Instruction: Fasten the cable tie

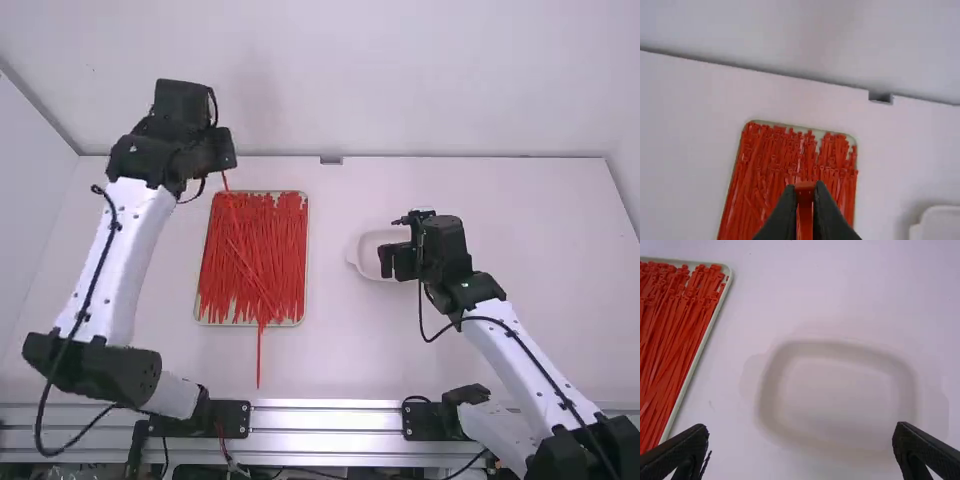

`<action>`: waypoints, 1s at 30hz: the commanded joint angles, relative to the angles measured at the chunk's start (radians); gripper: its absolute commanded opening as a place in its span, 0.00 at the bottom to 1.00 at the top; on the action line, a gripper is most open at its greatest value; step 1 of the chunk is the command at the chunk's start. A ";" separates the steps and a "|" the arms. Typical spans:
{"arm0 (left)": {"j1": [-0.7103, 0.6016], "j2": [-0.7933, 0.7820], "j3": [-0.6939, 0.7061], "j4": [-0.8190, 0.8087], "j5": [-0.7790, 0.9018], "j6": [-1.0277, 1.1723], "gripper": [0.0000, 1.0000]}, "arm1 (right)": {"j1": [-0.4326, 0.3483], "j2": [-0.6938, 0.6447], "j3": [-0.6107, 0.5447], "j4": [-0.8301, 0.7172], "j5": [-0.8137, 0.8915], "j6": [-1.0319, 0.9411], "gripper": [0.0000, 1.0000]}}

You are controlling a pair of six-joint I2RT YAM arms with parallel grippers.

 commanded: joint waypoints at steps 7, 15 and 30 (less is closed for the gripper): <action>-0.004 -0.340 -0.258 0.119 0.081 0.026 0.01 | 0.004 0.004 0.034 0.003 -0.047 -0.003 0.98; -0.002 -0.578 -0.615 0.380 0.160 -0.007 0.02 | 0.003 0.004 0.034 0.034 -0.194 -0.058 0.98; -0.093 -0.680 -1.066 0.818 0.372 -0.111 0.02 | 0.003 0.004 0.033 0.204 -0.775 -0.132 0.98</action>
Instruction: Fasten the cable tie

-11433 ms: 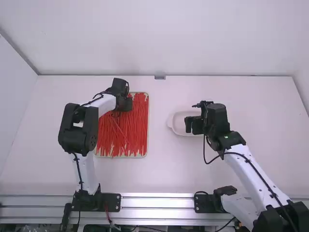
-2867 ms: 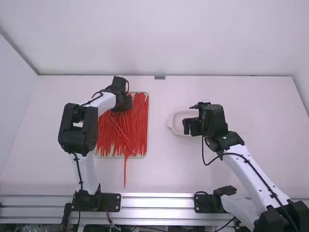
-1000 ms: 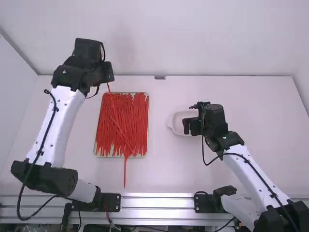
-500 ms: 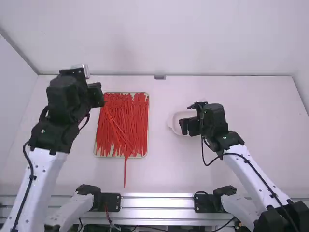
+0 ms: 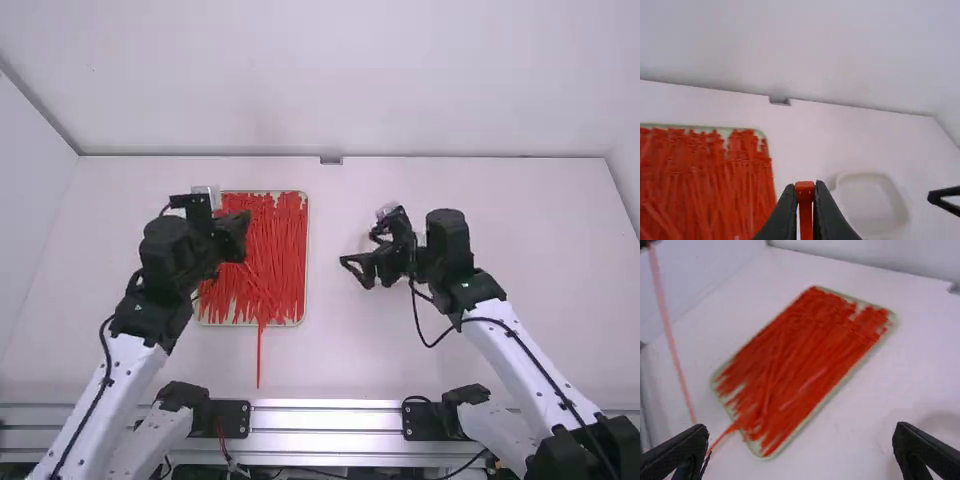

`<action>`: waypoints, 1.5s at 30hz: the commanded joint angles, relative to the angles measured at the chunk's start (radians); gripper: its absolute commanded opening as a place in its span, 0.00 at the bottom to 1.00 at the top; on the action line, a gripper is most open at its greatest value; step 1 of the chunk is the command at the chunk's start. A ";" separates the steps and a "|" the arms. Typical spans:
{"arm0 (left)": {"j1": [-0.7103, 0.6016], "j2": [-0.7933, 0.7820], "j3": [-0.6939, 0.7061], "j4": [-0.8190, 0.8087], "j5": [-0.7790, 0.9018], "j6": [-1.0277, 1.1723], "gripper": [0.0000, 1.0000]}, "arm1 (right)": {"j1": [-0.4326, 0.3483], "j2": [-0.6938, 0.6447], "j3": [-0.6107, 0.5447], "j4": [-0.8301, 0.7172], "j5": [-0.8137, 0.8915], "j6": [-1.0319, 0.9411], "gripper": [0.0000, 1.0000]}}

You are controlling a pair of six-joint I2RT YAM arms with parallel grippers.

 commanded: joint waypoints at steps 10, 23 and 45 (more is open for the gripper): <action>-0.147 0.109 -0.029 0.173 0.059 -0.081 0.02 | 0.013 0.006 0.031 0.129 -0.225 0.067 0.98; -0.239 0.185 -0.029 0.393 0.051 -0.131 0.02 | 0.142 0.045 0.031 0.245 -0.024 0.166 0.98; -0.246 0.177 -0.029 0.478 0.051 -0.187 0.02 | 0.190 0.110 0.032 0.265 0.004 0.154 0.24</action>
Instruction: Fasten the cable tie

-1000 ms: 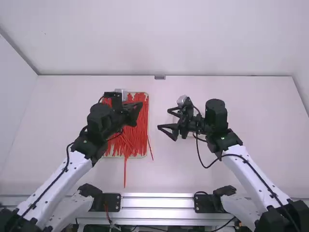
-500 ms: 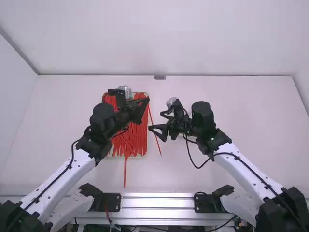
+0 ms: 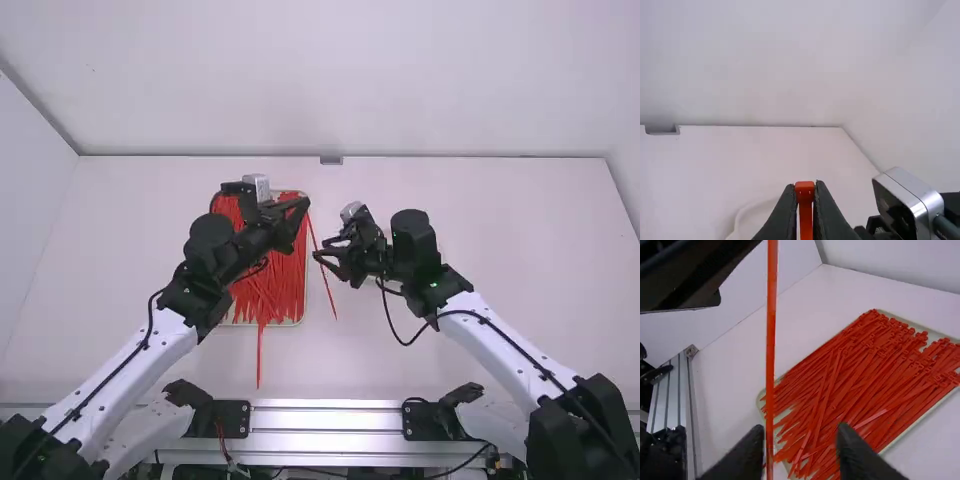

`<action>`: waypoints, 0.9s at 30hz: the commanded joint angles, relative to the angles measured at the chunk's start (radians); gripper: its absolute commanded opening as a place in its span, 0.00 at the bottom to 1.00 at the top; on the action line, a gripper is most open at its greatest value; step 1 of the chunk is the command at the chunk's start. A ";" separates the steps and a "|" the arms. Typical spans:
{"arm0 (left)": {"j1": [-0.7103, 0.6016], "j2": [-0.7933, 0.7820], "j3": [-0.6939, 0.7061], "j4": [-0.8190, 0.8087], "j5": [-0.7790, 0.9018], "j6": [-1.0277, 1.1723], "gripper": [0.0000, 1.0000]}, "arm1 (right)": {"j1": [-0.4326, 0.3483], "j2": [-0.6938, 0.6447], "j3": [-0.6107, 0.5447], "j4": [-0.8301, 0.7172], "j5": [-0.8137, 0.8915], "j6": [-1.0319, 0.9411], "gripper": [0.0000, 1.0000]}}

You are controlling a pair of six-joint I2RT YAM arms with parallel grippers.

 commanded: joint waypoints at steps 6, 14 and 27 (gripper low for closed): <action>-0.008 -0.010 -0.004 0.016 0.005 -0.020 0.02 | -0.002 0.004 0.032 0.002 -0.002 0.000 0.00; 0.000 -0.010 -0.004 0.015 0.011 0.001 0.34 | -0.031 0.004 0.032 0.000 -0.041 -0.005 0.00; 0.131 -0.058 -0.004 -0.025 0.253 0.158 0.85 | -0.284 0.004 0.032 -0.002 -0.401 -0.058 0.00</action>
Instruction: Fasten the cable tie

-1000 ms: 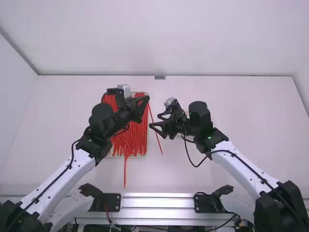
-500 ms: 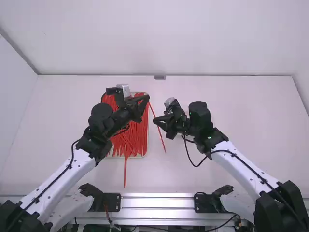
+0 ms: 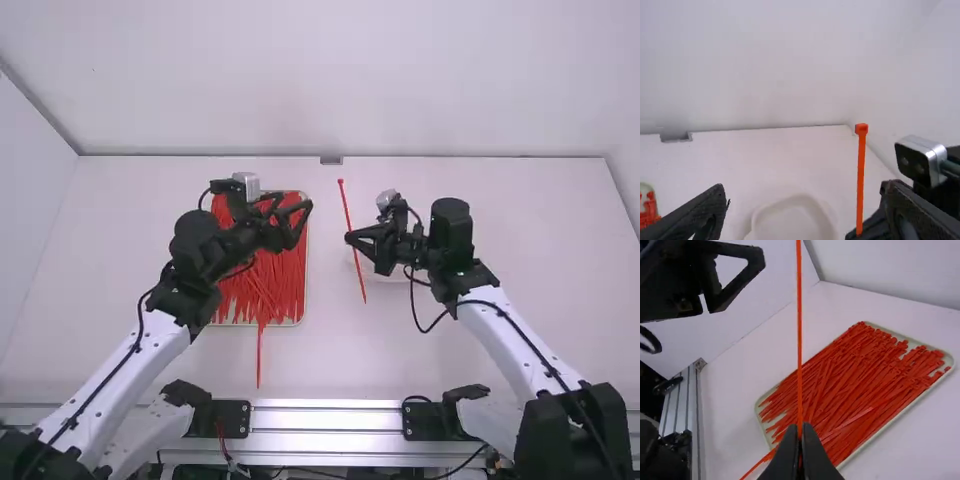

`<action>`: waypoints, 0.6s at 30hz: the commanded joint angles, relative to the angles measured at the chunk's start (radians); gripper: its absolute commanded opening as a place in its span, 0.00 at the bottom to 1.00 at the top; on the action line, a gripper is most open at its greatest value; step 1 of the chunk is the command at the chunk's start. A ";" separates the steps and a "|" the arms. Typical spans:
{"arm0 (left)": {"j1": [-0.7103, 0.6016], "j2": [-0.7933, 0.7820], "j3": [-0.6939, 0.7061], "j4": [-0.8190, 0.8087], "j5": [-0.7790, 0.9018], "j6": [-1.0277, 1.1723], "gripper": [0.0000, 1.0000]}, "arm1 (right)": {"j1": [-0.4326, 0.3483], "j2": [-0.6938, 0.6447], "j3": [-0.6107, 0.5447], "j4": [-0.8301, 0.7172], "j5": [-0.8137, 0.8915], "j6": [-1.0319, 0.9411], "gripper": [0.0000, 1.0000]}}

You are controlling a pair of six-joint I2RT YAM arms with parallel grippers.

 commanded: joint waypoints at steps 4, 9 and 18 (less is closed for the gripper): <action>0.103 -0.025 -0.003 0.052 0.328 0.090 0.91 | -0.086 0.004 0.032 0.006 -0.245 -0.050 0.00; 0.191 0.023 -0.003 0.251 0.640 0.058 0.89 | -0.120 0.004 0.032 0.080 -0.372 -0.036 0.00; 0.193 0.164 -0.003 0.758 0.814 -0.235 0.88 | -0.054 0.004 0.032 0.301 -0.349 0.107 0.00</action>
